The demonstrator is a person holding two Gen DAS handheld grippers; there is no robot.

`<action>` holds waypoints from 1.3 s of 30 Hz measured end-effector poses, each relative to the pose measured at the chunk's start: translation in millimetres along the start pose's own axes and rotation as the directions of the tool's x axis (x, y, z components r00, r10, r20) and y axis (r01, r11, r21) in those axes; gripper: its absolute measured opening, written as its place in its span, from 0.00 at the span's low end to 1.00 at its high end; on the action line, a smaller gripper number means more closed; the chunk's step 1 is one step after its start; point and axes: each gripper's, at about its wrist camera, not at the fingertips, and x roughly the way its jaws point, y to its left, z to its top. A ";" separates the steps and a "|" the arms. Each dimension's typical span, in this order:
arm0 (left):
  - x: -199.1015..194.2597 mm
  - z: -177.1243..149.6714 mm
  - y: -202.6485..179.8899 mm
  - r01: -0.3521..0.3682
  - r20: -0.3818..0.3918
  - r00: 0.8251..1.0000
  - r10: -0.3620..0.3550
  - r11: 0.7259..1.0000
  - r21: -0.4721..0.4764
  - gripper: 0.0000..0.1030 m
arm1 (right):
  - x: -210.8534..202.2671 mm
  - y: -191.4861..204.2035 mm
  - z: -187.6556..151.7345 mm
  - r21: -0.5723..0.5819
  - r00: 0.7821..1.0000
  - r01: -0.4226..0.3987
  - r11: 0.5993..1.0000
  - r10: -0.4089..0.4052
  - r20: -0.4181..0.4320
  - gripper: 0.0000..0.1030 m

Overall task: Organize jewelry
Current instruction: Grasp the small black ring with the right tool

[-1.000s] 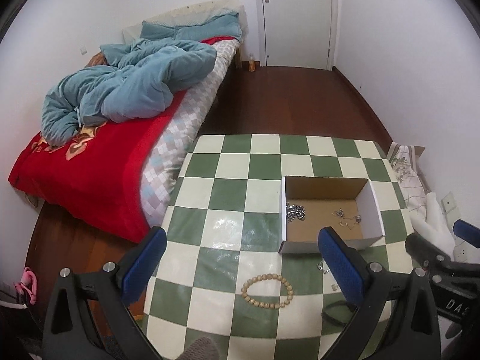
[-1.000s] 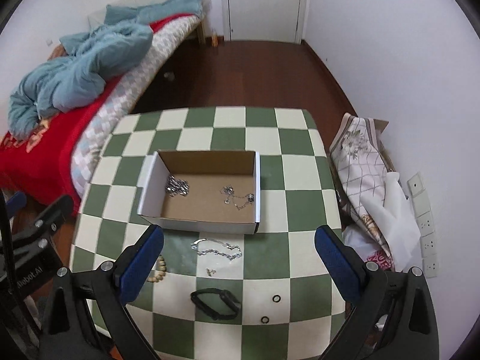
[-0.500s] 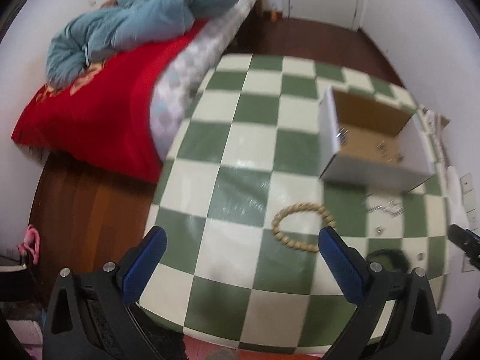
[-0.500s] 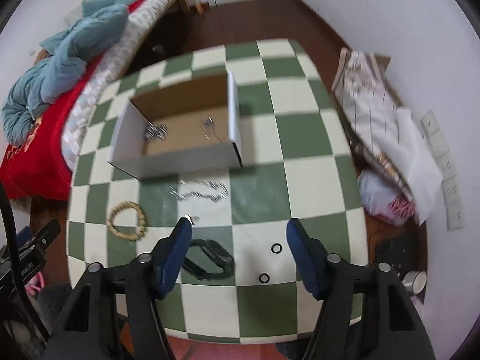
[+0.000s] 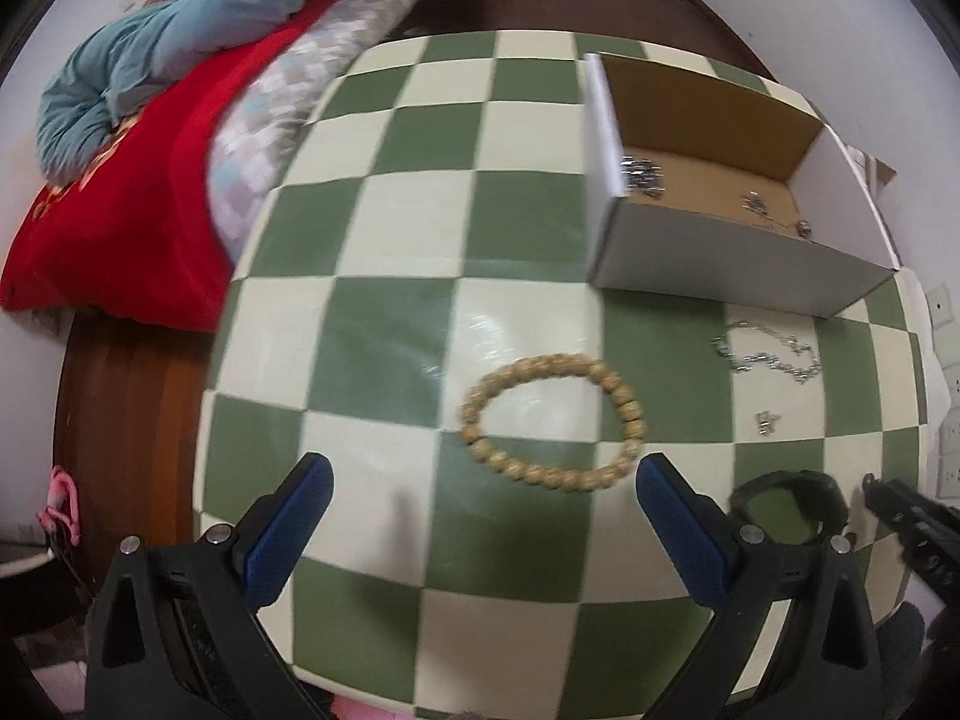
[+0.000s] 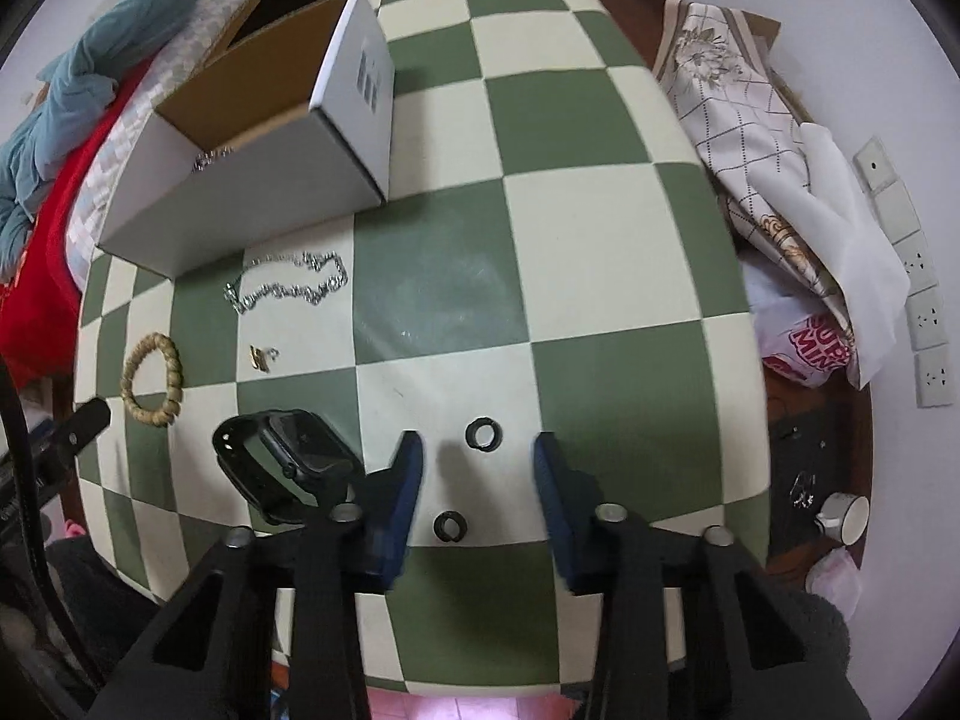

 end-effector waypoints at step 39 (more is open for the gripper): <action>20.8 19.4 -91.4 0.199 -0.107 0.978 -0.181 0.961 0.190 0.72 | -5.2 -26.8 -8.4 0.058 0.990 -0.008 0.998 0.000 0.139 0.12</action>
